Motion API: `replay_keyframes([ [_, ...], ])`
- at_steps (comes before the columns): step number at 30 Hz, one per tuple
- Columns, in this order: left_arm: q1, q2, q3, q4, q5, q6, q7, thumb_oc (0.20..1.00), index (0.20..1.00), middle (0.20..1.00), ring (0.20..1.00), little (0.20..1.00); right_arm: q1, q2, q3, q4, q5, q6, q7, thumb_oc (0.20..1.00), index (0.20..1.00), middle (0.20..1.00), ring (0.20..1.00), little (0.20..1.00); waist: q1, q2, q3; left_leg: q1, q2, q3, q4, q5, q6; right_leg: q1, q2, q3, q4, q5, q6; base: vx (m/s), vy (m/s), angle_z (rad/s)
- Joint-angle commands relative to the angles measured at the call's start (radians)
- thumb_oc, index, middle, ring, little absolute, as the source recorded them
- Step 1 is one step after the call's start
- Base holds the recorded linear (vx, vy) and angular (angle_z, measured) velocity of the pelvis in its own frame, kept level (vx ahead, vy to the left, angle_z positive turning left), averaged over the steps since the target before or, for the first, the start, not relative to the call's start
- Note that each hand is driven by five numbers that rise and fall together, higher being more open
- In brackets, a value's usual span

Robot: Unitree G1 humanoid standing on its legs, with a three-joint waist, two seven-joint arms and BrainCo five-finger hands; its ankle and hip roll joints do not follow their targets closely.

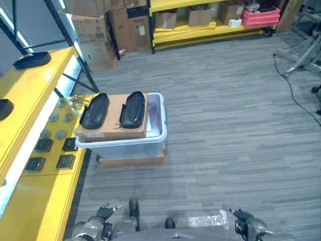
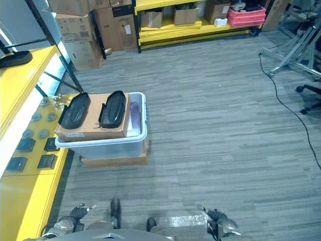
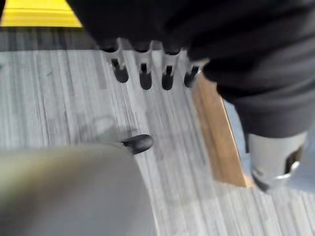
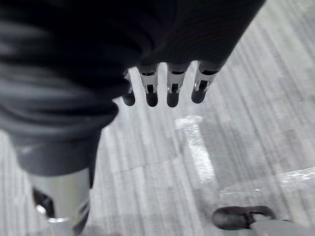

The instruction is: Move parts from the plastic box to the shelf.

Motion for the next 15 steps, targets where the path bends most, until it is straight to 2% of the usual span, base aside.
replay_keyframes([
  [1, -0.022, -0.004, -0.018, 0.065, 0.055, 0.01, 0.012, 1.0, 1.0, 1.0, 1.0, 1.0, 0.027, -0.013, -0.034, 0.008, 0.086, -0.017, 0.014, 1.0, 1.0, 1.0, 1.0, 1.0, 0.022, 0.045, 0.043, 0.089, 0.009, -0.005, 0.052, -0.047, 0.004, 0.042, -0.093, 0.057, 0.013, -0.055, 0.1, 0.29, 0.134, -0.38],
  [4, -0.008, 0.001, -0.009, 0.083, 0.066, 0.015, 0.009, 1.0, 1.0, 1.0, 1.0, 1.0, 0.013, -0.005, -0.014, -0.009, 0.037, -0.025, 0.006, 1.0, 1.0, 1.0, 1.0, 1.0, 0.03, 0.051, -0.001, 0.131, 0.0, 0.012, 0.041, -0.072, 0.028, 0.077, -0.121, 0.055, 0.026, -0.079, 0.122, 0.31, 0.159, -0.5],
  [5, -0.008, 0.002, -0.014, 0.079, 0.073, 0.014, 0.01, 1.0, 1.0, 1.0, 1.0, 1.0, 0.016, 0.006, -0.021, -0.034, 0.049, -0.031, 0.001, 1.0, 1.0, 1.0, 1.0, 1.0, 0.025, 0.048, -0.017, 0.151, -0.006, 0.028, 0.031, -0.082, 0.041, 0.074, -0.133, 0.054, 0.078, -0.089, 0.135, 0.3, 0.186, -0.28],
  [7, -0.021, 0.019, -0.023, 0.059, 0.079, 0.011, 0.014, 1.0, 1.0, 1.0, 1.0, 1.0, 0.021, 0.025, -0.014, -0.084, 0.047, -0.044, -0.015, 1.0, 1.0, 1.0, 1.0, 1.0, 0.015, 0.048, -0.014, 0.189, -0.01, 0.037, 0.019, -0.102, 0.066, 0.021, -0.134, 0.069, 0.231, -0.084, 0.156, 0.2, 0.188, 0.14],
  [8, -0.065, 0.052, -0.037, 0.023, 0.076, 0.008, 0.038, 1.0, 1.0, 1.0, 1.0, 1.0, 0.009, 0.047, 0.0, -0.149, 0.037, -0.061, -0.062, 1.0, 1.0, 1.0, 1.0, 1.0, -0.013, 0.05, 0.014, 0.208, -0.003, 0.03, 0.007, -0.105, 0.076, -0.079, -0.109, 0.117, 0.375, -0.053, 0.18, 0.16, 0.147, 0.34],
  [10, -0.115, 0.076, -0.033, -0.007, 0.057, 0.004, 0.06, 1.0, 1.0, 1.0, 1.0, 1.0, 0.004, 0.056, 0.026, -0.262, 0.019, -0.069, -0.096, 1.0, 1.0, 1.0, 1.0, 1.0, -0.029, 0.051, 0.018, 0.208, -0.004, 0.006, 0.001, -0.116, 0.073, -0.117, -0.082, 0.178, 0.307, -0.074, 0.16, 0.16, 0.043, 0.43],
  [11, -0.131, 0.083, -0.026, -0.025, 0.047, -0.001, 0.071, 1.0, 1.0, 1.0, 1.0, 1.0, 0.016, 0.049, 0.036, -0.34, -0.006, -0.076, -0.115, 1.0, 1.0, 1.0, 1.0, 1.0, -0.037, 0.051, 0.021, 0.21, -0.008, -0.006, 0.001, -0.117, 0.071, -0.133, -0.073, 0.208, 0.263, -0.066, 0.153, 0.1, -0.008, 0.55],
  [12, -0.131, 0.083, -0.026, -0.025, 0.047, 0.0, 0.071, 1.0, 1.0, 1.0, 1.0, 1.0, 0.018, 0.05, 0.036, -0.343, -0.007, -0.074, -0.116, 1.0, 1.0, 1.0, 1.0, 1.0, -0.038, 0.052, 0.022, 0.212, -0.008, -0.007, 0.001, -0.118, 0.071, -0.129, -0.074, 0.207, 0.262, -0.066, 0.153, 0.14, -0.06, 0.45],
  [13, -0.158, 0.094, -0.009, -0.077, 0.023, -0.017, 0.094, 1.0, 1.0, 1.0, 1.0, 1.0, 0.065, 0.021, 0.046, -0.591, -0.077, -0.087, -0.146, 1.0, 1.0, 1.0, 1.0, 1.0, -0.062, 0.047, 0.035, 0.213, -0.009, -0.033, 0.001, -0.124, 0.068, -0.171, -0.062, 0.26, 0.199, -0.042, 0.152, 0.1, -0.053, 0.36],
  [15, -0.16, 0.093, -0.008, -0.099, 0.024, -0.017, 0.102, 1.0, 1.0, 1.0, 1.0, 1.0, 0.106, 0.022, 0.034, -0.666, -0.094, -0.094, -0.155, 1.0, 1.0, 1.0, 1.0, 1.0, -0.068, 0.044, 0.034, 0.216, -0.011, -0.045, 0.001, -0.125, 0.07, -0.156, -0.07, 0.256, 0.202, -0.052, 0.149, 0.09, -0.065, 0.64],
])
